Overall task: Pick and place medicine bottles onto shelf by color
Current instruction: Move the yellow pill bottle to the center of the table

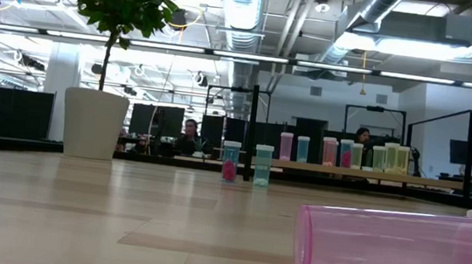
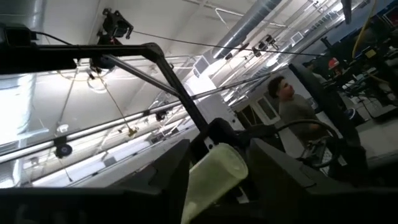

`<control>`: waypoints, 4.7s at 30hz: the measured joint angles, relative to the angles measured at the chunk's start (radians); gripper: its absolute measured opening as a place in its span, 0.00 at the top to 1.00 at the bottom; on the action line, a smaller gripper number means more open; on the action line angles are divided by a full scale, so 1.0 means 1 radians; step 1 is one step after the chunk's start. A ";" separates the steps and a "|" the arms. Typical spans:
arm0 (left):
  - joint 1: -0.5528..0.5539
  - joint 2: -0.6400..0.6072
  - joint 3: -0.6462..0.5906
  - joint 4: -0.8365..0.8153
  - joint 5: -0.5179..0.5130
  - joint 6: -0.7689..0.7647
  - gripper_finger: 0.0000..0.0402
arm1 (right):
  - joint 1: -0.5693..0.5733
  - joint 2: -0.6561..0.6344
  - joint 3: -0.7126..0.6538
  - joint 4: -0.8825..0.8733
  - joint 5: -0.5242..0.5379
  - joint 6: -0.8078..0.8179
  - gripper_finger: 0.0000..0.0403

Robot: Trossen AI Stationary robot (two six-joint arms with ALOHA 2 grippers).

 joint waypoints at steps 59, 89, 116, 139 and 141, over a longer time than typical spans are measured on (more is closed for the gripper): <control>0.065 -0.003 -0.119 -1.366 0.211 -2.315 0.59 | 0.285 -0.258 0.000 -1.915 0.908 -1.161 0.50; -0.108 -0.003 -0.119 -1.715 -0.042 -2.589 0.45 | 0.358 -0.195 -0.700 -1.163 0.988 -1.847 0.55; -0.093 -0.003 -0.119 -1.789 -0.033 -2.708 0.45 | 0.279 0.237 -0.709 -1.070 0.790 -1.993 0.54; -0.054 -0.003 -0.119 -1.723 -0.137 -2.622 0.45 | 0.197 -0.028 -0.713 -1.125 0.799 -1.756 0.71; -0.036 -0.003 -0.119 -1.654 -0.136 -2.553 0.45 | 0.191 -0.099 -0.713 -1.144 0.799 -1.725 0.70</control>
